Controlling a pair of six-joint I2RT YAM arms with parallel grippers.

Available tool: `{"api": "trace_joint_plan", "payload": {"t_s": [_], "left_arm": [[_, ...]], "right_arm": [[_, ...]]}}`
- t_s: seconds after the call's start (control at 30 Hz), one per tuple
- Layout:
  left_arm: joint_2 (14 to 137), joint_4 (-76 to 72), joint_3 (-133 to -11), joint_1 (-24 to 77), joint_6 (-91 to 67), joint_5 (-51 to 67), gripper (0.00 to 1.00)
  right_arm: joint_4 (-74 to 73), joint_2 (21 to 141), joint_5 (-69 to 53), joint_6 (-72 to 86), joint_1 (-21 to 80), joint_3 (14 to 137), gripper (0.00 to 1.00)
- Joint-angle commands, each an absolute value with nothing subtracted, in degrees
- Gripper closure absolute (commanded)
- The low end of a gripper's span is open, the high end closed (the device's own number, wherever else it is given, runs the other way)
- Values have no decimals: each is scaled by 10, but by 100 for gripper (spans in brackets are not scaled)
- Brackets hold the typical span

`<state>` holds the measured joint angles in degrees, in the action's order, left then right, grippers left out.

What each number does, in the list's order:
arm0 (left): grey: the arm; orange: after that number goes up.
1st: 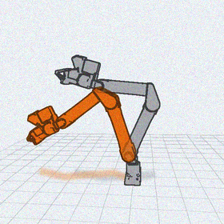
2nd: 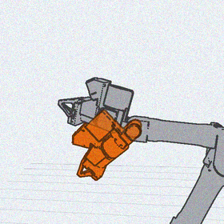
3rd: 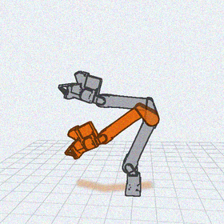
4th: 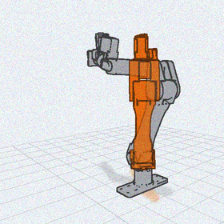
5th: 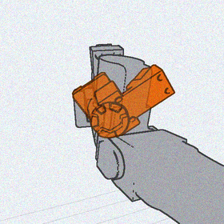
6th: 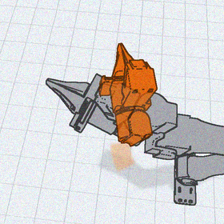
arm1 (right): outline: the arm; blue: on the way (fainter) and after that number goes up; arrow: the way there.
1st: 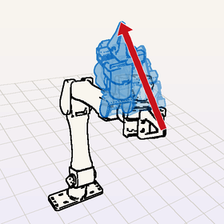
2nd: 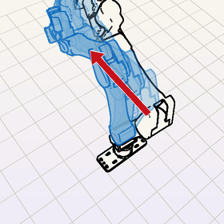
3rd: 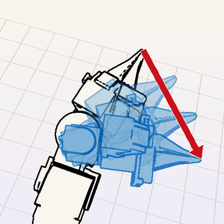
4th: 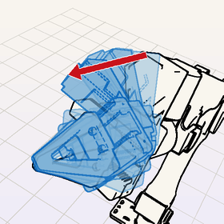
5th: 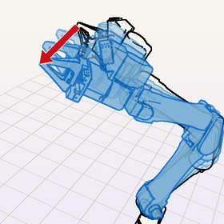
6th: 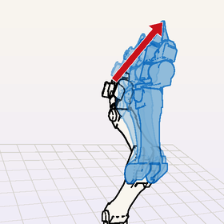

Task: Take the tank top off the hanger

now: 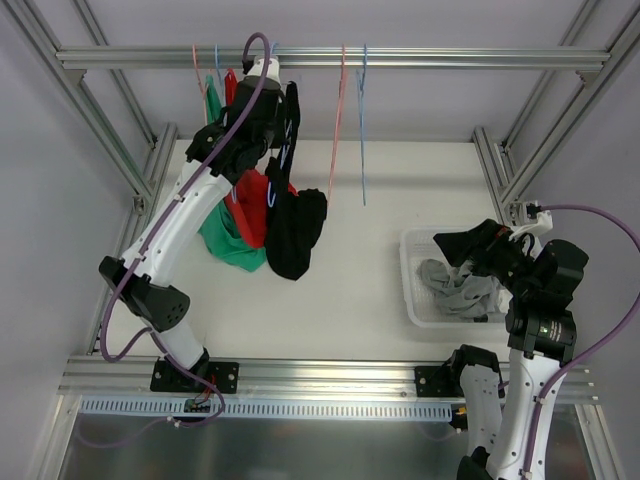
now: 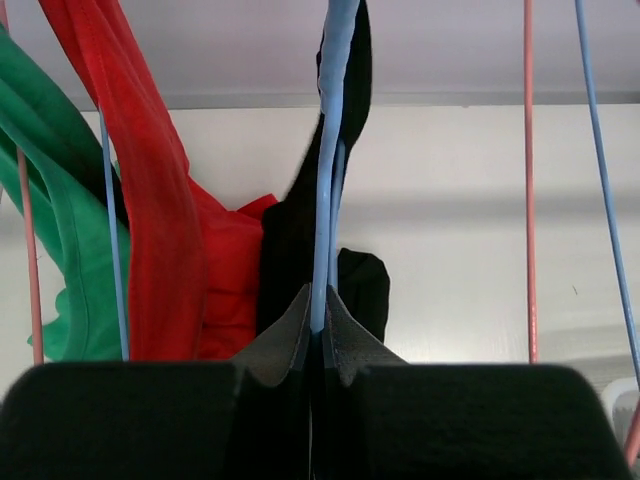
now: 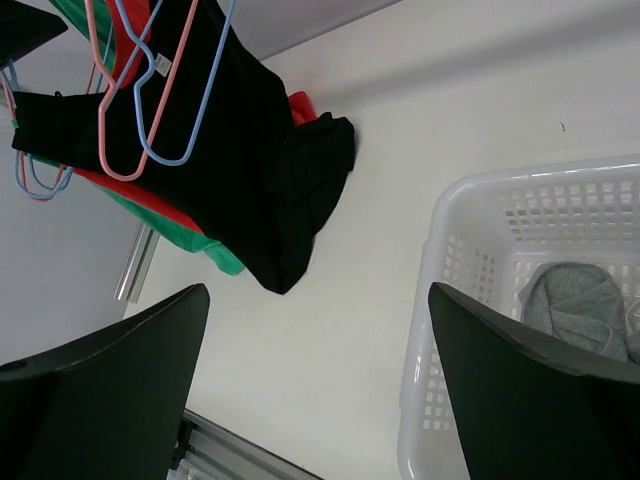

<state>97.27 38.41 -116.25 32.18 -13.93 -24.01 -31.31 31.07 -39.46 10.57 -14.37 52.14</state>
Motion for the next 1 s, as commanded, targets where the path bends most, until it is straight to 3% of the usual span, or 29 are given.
{"api": "trace_joint_plan", "payload": {"t_s": [0.0, 0.37, 0.8, 0.97], "left_arm": [[940, 372, -1201, 321, -147, -232, 100], [872, 369, -1242, 321, -155, -206, 100], [707, 281, -1040, 321, -173, -110, 100], [603, 281, -904, 323, -209, -26, 100]], "right_arm": [[-289, 304, -412, 115, -142, 534, 3], [-280, 308, -417, 125, -142, 534, 4], [-202, 320, -519, 148, -129, 517, 4], [-178, 319, -548, 153, -99, 505, 4]]}}
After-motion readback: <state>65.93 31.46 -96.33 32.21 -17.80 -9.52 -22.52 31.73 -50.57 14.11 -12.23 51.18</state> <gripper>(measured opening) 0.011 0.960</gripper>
